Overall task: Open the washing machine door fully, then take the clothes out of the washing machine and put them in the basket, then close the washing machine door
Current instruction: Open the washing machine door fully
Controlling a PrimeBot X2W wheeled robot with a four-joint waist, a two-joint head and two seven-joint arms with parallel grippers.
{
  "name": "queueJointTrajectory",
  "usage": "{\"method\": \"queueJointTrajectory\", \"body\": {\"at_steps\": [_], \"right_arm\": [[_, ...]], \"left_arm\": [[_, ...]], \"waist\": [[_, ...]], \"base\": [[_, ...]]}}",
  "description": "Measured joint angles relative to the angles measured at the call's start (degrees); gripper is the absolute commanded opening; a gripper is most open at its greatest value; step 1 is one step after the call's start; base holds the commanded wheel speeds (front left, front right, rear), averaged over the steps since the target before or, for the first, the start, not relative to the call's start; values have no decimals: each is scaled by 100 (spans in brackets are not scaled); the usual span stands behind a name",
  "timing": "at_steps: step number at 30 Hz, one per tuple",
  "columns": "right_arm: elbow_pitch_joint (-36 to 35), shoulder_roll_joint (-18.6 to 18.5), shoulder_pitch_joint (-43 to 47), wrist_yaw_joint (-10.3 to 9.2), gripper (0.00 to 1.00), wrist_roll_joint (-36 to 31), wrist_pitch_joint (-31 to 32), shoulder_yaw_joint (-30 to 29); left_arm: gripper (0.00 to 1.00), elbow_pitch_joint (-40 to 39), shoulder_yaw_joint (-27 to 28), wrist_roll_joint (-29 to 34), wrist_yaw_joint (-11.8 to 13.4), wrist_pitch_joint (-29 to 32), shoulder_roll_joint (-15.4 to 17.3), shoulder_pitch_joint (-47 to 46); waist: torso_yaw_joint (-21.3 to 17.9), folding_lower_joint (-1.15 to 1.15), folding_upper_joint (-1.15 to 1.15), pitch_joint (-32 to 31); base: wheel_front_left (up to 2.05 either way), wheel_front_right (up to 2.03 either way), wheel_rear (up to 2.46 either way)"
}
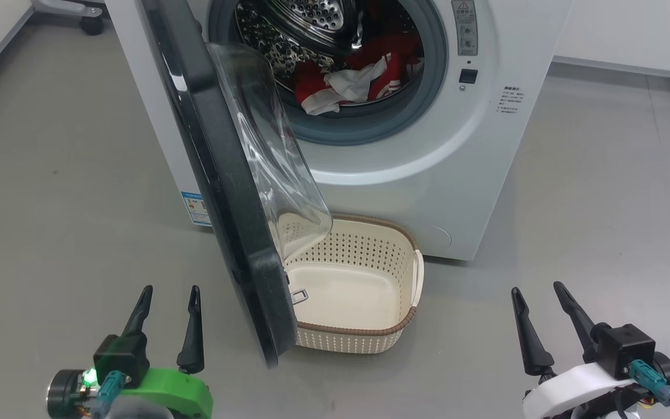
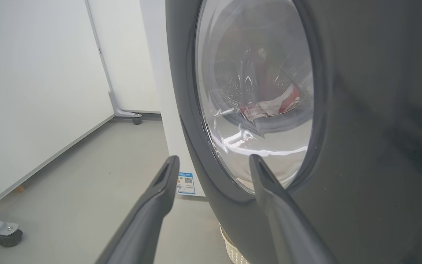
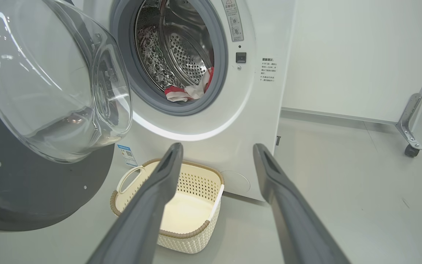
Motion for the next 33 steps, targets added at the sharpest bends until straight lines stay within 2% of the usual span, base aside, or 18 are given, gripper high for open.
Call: {"method": "queueJointTrajectory", "body": {"at_steps": [15,16,17,18,19,33], "right_arm": [[-41,158,101,-1,100,-120,0,-82],[-44,168,115,-1,100,-125,0,-86],[-49,175,132,-1,100,-140,0,-91],[-54,175,148,-1,100,-165,0,-99],[-57,175,159,-1,100,-165,0,-103],[-119,226,183,-2,100,-252,0,-170]], "left_arm": [[98,67,1,5,0,0,33,29],[82,68,1,5,0,1,35,29],[47,69,1,5,0,0,37,30],[6,70,0,5,-1,0,38,30],[0,75,-1,5,-2,0,38,30],[0,71,0,7,-8,0,41,31]], "waist": [[-37,0,0,-72],[-40,0,0,-73],[-43,0,0,-72],[-45,0,0,-71],[-48,0,0,-68],[-83,0,0,-65]], "base": [[0,0,0],[0,0,0],[0,0,0],[0,0,0],[0,0,0],[0,0,0]]}}
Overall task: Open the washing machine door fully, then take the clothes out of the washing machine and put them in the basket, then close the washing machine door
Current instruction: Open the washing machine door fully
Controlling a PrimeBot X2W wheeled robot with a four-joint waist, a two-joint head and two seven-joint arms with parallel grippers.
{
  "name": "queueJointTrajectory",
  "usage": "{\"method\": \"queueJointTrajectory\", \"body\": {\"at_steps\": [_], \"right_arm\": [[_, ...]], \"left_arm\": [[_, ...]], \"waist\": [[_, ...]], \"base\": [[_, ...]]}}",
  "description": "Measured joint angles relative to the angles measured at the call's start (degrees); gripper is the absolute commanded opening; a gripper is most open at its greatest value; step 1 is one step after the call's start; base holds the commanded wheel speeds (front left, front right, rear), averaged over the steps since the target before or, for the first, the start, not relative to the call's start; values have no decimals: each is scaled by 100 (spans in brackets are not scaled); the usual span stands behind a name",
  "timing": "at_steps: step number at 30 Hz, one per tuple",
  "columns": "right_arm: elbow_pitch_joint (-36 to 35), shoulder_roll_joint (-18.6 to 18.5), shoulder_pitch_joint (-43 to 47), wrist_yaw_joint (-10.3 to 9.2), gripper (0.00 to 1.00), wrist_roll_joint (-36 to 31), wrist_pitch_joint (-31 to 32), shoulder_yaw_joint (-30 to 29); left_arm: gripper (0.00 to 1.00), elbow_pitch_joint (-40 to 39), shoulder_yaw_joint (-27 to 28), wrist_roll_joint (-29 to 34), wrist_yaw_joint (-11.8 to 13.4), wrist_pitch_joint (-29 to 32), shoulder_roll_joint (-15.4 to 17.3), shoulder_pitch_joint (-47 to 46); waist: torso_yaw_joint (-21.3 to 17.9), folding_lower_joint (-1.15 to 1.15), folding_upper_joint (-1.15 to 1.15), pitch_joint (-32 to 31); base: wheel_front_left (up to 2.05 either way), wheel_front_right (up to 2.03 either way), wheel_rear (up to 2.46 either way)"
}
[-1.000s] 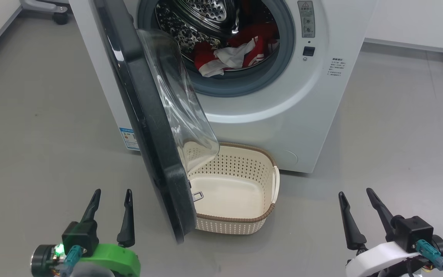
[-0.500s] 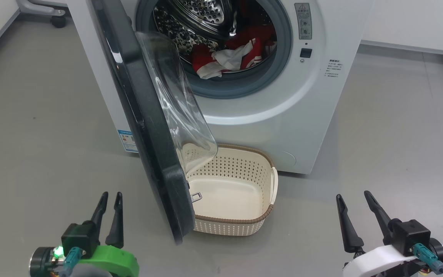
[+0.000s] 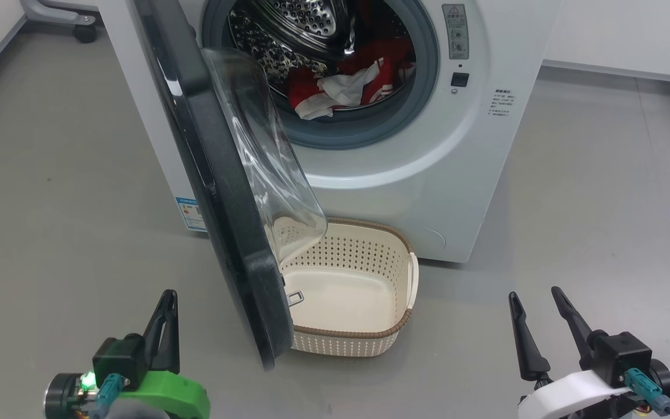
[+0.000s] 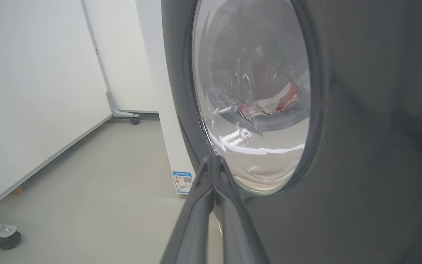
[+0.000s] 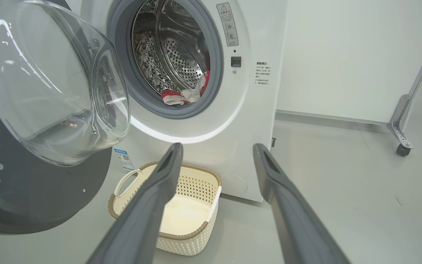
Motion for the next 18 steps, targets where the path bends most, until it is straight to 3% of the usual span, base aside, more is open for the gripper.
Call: {"method": "queueJointTrajectory", "body": {"at_steps": [9,18], "right_arm": [[-1,29,7,0,100,-14,0,-29],[0,49,32,-40,100,-70,-8,-55]], "left_arm": [[0,-234,56,199,4,1,99,-29],[0,-1439,267,612,56,0,276,-631]], "waist": [[15,0,0,1],[59,0,0,-40]], "base": [[0,0,0],[0,0,0]]}}
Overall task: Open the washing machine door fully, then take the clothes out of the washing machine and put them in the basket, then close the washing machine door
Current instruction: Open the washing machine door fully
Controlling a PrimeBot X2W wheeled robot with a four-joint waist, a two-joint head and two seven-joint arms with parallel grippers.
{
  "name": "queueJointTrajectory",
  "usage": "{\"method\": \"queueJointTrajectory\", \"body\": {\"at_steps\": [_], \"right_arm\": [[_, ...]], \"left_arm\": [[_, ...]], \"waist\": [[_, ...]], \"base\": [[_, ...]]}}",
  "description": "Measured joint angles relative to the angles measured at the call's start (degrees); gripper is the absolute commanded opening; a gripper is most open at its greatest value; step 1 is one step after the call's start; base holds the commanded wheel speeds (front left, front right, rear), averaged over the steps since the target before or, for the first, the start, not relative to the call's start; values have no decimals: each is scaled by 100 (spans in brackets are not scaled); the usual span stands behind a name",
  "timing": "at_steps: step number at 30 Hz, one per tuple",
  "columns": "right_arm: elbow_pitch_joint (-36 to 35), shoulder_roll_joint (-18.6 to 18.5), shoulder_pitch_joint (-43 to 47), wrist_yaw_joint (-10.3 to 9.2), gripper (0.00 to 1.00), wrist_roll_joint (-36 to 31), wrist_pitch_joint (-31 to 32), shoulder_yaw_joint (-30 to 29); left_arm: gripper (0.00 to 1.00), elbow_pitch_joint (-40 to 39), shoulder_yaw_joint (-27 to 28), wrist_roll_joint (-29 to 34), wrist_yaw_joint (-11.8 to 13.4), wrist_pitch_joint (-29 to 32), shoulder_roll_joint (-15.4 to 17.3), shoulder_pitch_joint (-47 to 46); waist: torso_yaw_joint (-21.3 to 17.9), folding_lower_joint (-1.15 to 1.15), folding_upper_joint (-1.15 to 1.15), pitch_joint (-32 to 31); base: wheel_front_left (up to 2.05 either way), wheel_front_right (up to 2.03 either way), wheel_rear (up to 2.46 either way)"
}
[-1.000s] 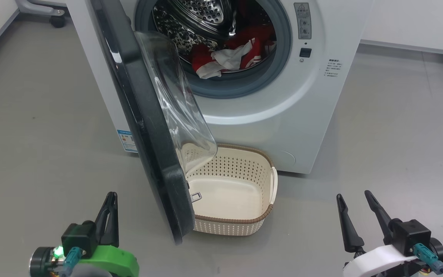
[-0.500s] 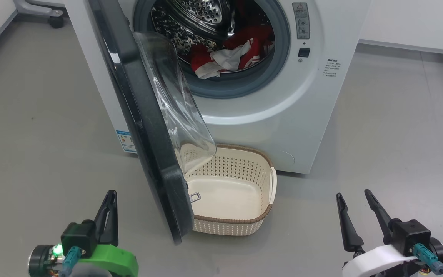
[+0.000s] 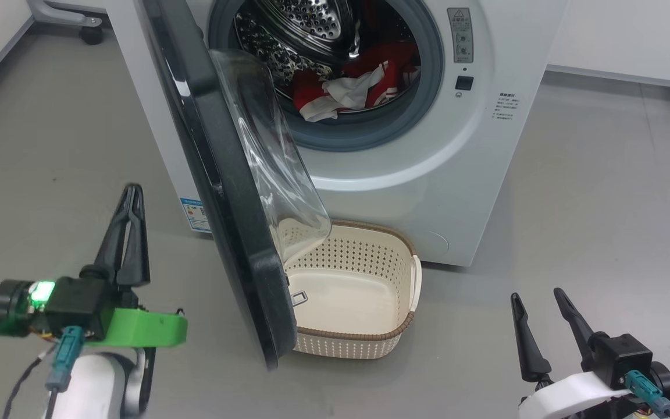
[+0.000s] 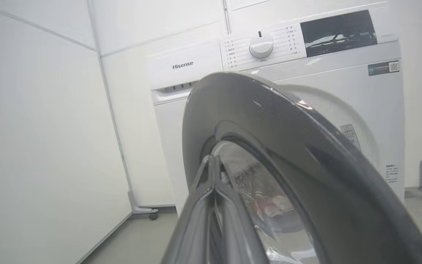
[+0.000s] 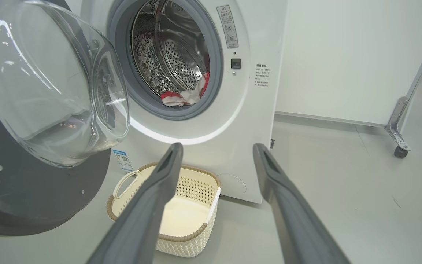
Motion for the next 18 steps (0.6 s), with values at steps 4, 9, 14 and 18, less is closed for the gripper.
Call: {"method": "queueJointTrajectory", "body": {"at_steps": [4,9,14,18], "right_arm": [[0,9,49,0,100,-1,0,-20],[0,32,59,0,100,-14,0,-40],[1,73,60,0,100,-34,0,-34],[1,92,61,0,100,-35,-1,-35]], "left_arm": [[0,-698,-35,137,3,-4,-3,-321],[0,-1481,-309,285,-15,-34,-66,-692],[0,-1893,-942,293,-316,-25,-185,-806],[0,-2086,-1561,188,-595,181,-293,-794]], "waist": [[12,0,0,-5],[23,0,0,-7],[19,0,0,-10],[1,0,0,-9]], "base": [[0,0,0],[0,0,0],[0,0,0],[0,0,0]]}}
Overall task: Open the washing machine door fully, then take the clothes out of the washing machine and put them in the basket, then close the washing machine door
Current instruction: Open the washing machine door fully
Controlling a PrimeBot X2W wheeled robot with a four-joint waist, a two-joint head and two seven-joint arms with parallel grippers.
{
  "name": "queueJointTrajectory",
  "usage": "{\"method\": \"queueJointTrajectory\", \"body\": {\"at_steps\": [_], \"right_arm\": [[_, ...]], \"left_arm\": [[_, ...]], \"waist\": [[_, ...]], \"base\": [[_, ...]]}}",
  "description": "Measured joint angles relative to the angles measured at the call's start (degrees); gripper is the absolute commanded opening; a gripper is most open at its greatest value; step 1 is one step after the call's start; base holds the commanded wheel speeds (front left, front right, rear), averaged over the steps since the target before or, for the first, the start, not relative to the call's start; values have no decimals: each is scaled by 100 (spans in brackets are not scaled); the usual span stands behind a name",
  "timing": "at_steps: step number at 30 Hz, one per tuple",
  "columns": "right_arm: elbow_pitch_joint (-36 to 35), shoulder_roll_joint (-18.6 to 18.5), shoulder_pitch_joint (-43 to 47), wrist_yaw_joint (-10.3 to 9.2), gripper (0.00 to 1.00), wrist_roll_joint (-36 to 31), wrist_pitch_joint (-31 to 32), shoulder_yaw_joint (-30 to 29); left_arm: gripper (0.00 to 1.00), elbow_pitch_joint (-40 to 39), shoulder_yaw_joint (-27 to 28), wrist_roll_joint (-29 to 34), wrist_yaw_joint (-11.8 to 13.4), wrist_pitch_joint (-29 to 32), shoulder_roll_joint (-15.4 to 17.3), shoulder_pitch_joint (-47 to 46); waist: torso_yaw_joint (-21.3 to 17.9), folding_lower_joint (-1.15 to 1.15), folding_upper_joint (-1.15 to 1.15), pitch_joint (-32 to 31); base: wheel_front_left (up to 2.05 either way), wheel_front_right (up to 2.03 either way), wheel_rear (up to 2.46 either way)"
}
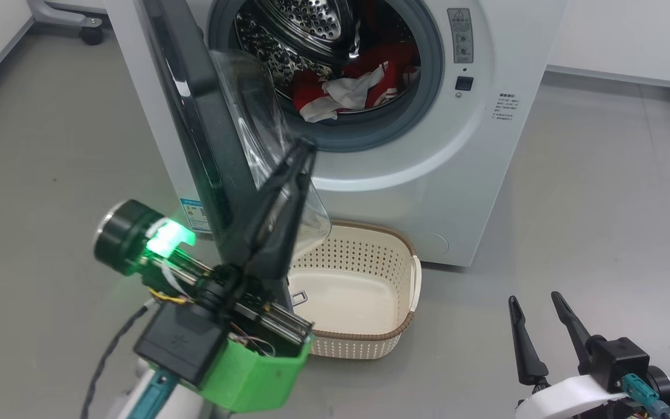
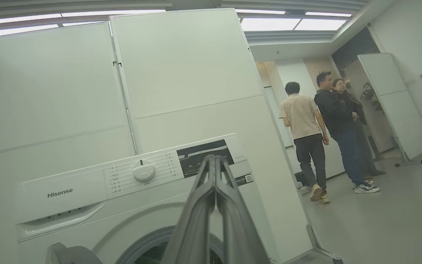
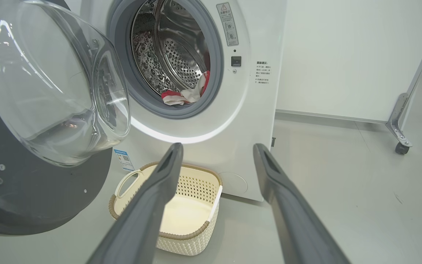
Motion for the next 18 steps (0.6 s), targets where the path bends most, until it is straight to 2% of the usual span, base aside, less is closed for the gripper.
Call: {"method": "queueJointTrajectory", "body": {"at_steps": [4,11,15,16,18], "right_arm": [[-1,2,1,1,100,0,0,0],[-1,-7,1,2,100,-25,1,2],[-1,-7,1,3,100,-54,1,1],[-1,-7,-1,8,100,-55,0,20],[-2,-4,0,7,100,-55,1,8]], "left_arm": [[0,-29,-558,-296,-233,367,-48,148],[0,337,-1054,-611,-291,1032,-54,826],[0,586,-1073,-612,-181,1214,-53,1011],[0,692,-957,-604,-49,1265,-49,1122],[0,845,-861,-589,43,1335,-36,1174]], "waist": [[-6,0,0,19],[2,0,0,76],[0,0,0,103],[-10,0,0,120],[-26,0,0,137]], "base": [[0,0,0],[0,0,0],[0,0,0],[0,0,0],[0,0,0]]}}
